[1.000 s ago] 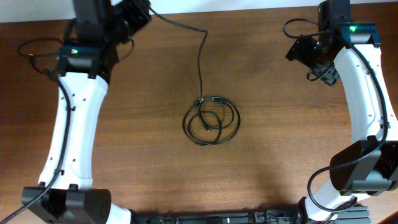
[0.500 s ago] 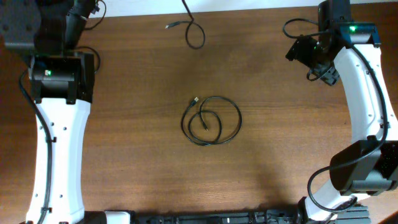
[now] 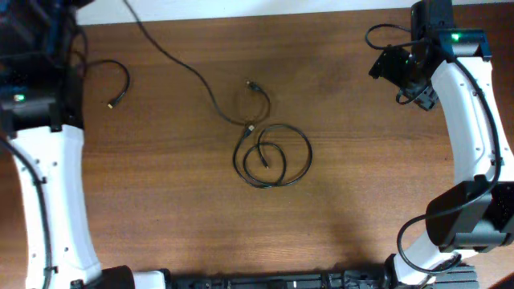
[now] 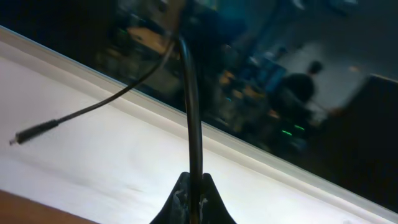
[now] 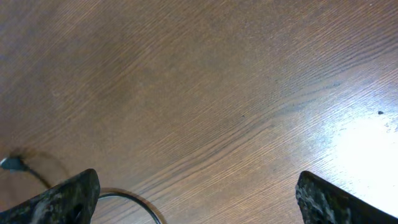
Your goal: Untangle cables
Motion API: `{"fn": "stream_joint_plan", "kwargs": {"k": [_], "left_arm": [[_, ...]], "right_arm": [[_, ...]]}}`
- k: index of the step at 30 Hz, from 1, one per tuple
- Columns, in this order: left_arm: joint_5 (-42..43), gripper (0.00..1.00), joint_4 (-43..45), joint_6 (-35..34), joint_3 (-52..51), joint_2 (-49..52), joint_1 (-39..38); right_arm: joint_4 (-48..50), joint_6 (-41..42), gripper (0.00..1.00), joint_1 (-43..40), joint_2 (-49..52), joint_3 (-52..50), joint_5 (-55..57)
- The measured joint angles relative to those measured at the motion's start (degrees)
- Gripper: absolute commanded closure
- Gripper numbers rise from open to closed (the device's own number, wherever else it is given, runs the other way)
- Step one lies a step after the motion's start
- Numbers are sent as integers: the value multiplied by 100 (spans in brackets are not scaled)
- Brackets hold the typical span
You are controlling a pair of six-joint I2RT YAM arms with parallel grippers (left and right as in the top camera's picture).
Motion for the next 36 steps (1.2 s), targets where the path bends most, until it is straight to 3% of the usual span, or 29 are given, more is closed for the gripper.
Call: {"fn": "stream_joint_plan", "kwargs": {"k": [5,8,11,15,18,21,28,36], "left_arm": [[-734,100,-468,765,2,-2,728],[-1600,100,-975,1126,2,-2,962],[-2297,100,-1478,1266,2,-2,1167],[-2616,100,-2522,1303,4,-2,1255],[-2686,100,-3744,640,7,-2,1255],[-2699,100,-4312,42,7,-2,1272],[-2693,100,-5436,-376,13,190,1495],[-2673,100,-5399,-551,11,1429,1624]], "right_arm": [[0,-2,2,0,0,0,0],[0,0,1,0,0,0,0],[-2,0,2,0,0,0,0],[4,-2,1,0,0,0,0],[2,-2,2,0,2,0,-2],[2,0,2,0,7,0,0],[0,-2,2,0,7,0,0],[0,0,2,0,7,0,0]]}}
